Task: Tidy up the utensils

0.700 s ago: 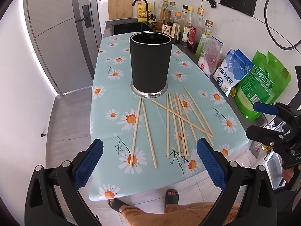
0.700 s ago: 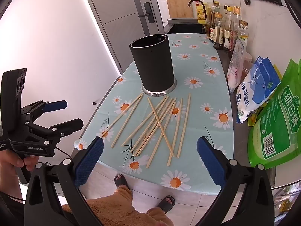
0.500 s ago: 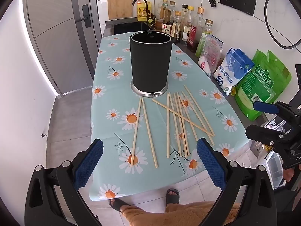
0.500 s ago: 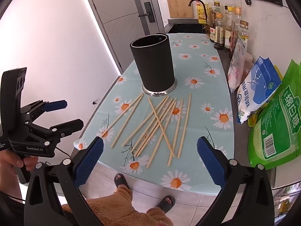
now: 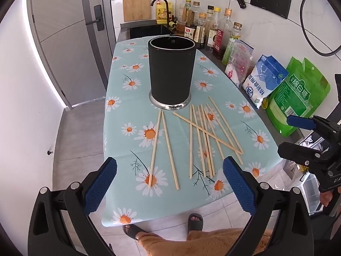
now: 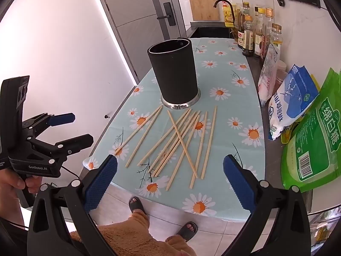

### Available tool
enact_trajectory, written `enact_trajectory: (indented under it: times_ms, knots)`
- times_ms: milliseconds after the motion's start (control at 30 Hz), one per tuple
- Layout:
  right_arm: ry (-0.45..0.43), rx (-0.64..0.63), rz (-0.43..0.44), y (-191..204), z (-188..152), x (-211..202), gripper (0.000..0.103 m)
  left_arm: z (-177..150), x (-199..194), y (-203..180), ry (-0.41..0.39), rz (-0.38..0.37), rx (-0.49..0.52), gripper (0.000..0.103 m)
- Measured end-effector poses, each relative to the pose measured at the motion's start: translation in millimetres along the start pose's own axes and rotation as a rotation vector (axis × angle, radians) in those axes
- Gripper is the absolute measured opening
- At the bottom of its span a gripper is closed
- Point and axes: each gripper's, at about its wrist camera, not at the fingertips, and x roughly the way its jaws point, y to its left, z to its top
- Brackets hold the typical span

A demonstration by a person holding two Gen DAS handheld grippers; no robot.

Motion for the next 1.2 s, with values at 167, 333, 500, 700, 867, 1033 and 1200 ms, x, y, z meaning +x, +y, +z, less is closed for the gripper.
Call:
enact_trajectory:
  times_ms: [167,333,500,700,867,1033,1200]
  knots:
    - [0.002,-0.002,-0.001,-1.0,0.2,0.2,0.099,-0.4,0.8,-0.1,0.001,0.005,-0.008,0.096]
    - [0.002,-0.002,0.0,-1.8,0.5,0.7,0.099,0.1,-0.8,1.3,-0.003,0.002,-0.018,0.096]
    - [0.001,-0.005,0.002,-1.7,1.5,1.1,0.099,1.0,-0.4,2.3,-0.005,0.006,-0.02,0.097]
    - [0.0,-0.003,0.002,-3.1,2.2,2.1,0.099,2.3,-0.4,4.0,-0.004,0.007,-0.023,0.096]
    - [0.003,-0.004,0.0,-2.9,3.1,1.6,0.099,2.2,-0.3,4.3,-0.003,0.007,-0.02,0.097]
    - [0.003,-0.007,0.001,-1.7,2.7,1.4,0.099,2.3,0.2,3.0,-0.001,0.008,-0.017,0.097]
    - [0.002,-0.01,0.003,-1.2,2.5,0.9,0.099,1.0,0.3,2.0,-0.001,0.01,-0.017,0.097]
